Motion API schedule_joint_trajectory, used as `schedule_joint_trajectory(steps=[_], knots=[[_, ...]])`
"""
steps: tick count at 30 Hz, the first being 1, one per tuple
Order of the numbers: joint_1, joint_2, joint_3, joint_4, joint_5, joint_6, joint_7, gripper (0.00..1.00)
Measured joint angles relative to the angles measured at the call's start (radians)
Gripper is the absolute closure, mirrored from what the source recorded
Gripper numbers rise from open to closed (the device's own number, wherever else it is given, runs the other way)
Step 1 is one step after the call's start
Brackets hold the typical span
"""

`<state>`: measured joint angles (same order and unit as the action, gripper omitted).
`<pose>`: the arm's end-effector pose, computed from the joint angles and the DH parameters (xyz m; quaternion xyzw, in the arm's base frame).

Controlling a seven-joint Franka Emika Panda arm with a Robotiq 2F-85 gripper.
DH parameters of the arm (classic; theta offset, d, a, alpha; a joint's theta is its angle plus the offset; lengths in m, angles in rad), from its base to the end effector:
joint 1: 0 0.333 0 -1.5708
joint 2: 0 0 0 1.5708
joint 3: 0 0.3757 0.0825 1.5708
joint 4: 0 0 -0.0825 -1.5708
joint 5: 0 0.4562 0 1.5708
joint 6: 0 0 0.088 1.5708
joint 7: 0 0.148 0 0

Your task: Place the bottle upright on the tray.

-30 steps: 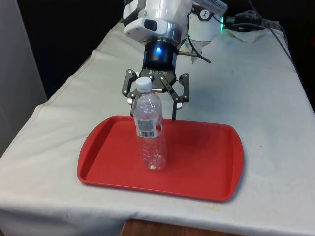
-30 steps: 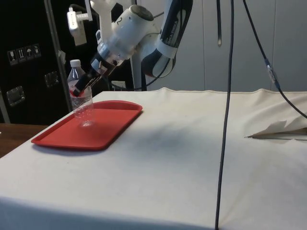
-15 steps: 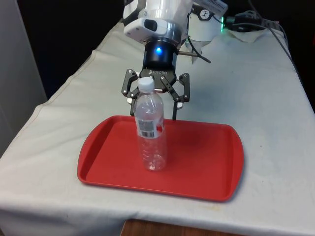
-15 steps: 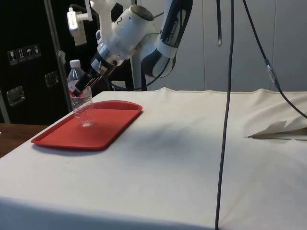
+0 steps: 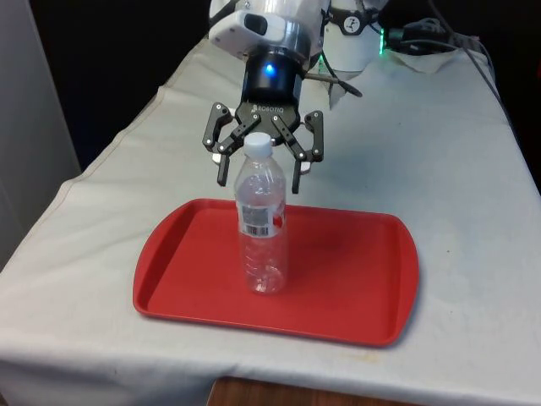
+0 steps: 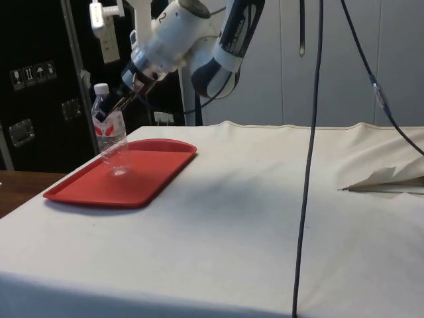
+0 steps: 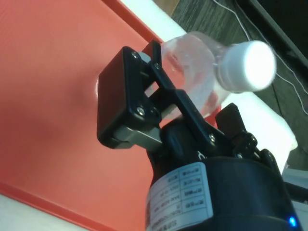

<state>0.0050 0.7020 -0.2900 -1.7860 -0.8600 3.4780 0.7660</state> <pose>0.7850 -0.0925 0.2187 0.9048 0.0251 0.4241 0.0302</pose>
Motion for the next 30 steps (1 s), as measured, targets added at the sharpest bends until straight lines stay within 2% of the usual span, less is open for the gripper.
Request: schedule_joint_trajectory(steps=[30], knots=[[0.0, -0.092, -0.002, -0.001, 0.002, -0.019, 0.009, 0.0]])
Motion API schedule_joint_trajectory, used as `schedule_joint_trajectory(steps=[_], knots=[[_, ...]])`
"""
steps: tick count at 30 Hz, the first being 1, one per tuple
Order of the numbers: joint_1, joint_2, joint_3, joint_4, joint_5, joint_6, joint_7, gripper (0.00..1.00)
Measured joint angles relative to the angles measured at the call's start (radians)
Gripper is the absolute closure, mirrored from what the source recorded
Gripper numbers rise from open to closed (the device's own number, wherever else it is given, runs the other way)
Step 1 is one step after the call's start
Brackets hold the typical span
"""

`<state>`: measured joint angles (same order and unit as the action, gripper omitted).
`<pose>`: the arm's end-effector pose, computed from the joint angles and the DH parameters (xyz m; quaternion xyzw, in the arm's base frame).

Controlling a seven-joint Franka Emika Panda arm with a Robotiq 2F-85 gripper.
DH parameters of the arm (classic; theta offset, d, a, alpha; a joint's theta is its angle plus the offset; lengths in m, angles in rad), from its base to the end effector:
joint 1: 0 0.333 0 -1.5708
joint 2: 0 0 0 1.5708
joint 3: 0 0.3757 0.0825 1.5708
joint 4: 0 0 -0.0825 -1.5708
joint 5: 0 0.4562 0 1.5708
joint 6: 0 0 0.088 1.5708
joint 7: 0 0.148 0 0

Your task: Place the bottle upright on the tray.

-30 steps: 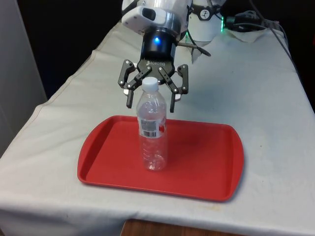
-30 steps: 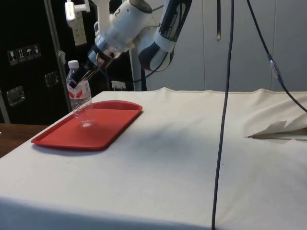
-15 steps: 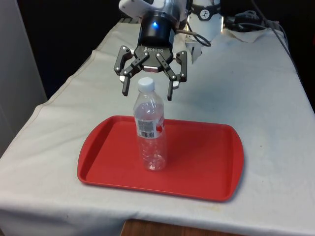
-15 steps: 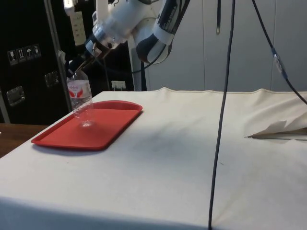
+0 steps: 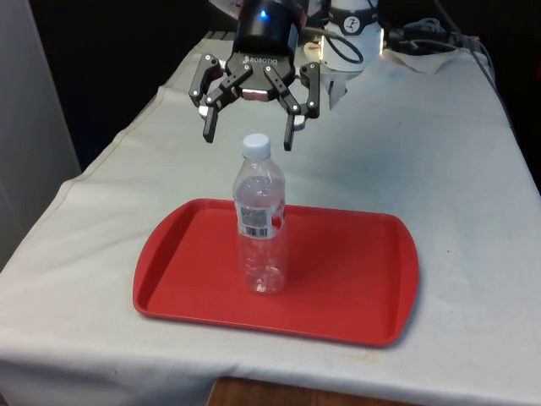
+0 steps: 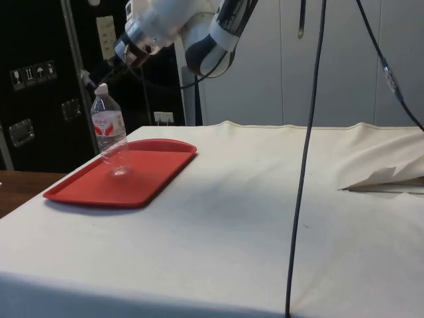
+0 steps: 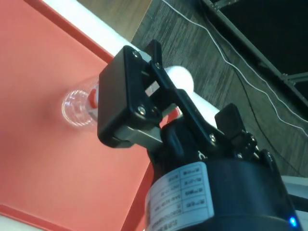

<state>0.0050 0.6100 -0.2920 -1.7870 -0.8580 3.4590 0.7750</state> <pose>0.7920 -0.0962 0.2886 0.8875 0.0148 0.4592 0.0356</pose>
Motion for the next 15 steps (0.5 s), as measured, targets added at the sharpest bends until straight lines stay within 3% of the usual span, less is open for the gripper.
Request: schedule_joint_trajectory(steps=[15], knots=[[0.001, -0.042, -0.001, 0.002, 0.01, -0.006, 0.0, 0.0]])
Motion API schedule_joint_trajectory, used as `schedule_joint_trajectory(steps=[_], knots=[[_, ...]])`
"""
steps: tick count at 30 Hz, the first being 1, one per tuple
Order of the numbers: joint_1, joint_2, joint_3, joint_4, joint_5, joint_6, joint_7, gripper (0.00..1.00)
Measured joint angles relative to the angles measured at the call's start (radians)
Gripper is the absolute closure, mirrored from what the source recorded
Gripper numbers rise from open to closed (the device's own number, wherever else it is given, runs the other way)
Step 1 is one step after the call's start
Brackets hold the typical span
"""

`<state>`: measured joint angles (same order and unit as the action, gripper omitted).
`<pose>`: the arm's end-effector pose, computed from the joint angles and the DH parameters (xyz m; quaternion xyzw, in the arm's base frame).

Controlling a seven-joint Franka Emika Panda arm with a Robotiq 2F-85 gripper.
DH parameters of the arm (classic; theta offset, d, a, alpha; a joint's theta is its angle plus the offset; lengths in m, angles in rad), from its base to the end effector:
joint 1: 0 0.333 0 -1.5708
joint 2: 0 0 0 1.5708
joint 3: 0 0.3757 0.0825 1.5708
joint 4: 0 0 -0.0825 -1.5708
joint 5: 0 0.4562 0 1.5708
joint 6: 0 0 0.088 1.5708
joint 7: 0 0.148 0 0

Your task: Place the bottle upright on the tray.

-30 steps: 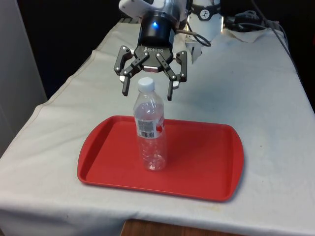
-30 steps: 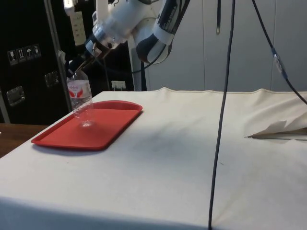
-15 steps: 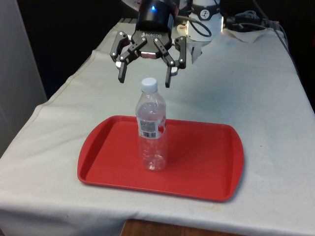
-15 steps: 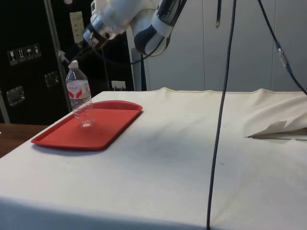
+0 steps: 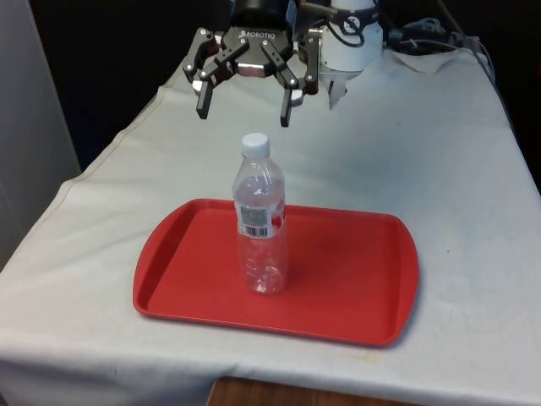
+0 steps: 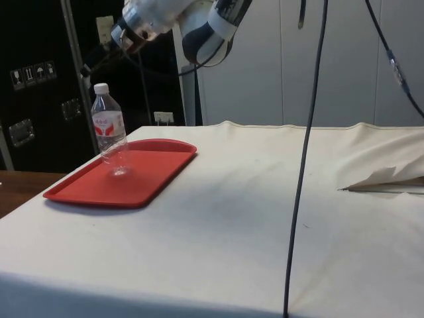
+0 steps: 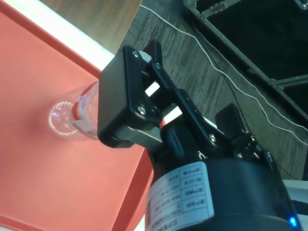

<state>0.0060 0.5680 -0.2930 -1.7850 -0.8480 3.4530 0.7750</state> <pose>0.7943 -0.0976 0.3230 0.8776 0.0087 0.4779 0.0367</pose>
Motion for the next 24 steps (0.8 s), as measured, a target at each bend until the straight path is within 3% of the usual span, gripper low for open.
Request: schedule_joint_trajectory(steps=[24], knots=[[0.01, -0.077, 0.0, 0.003, 0.009, -0.04, 0.007, 0.0]])
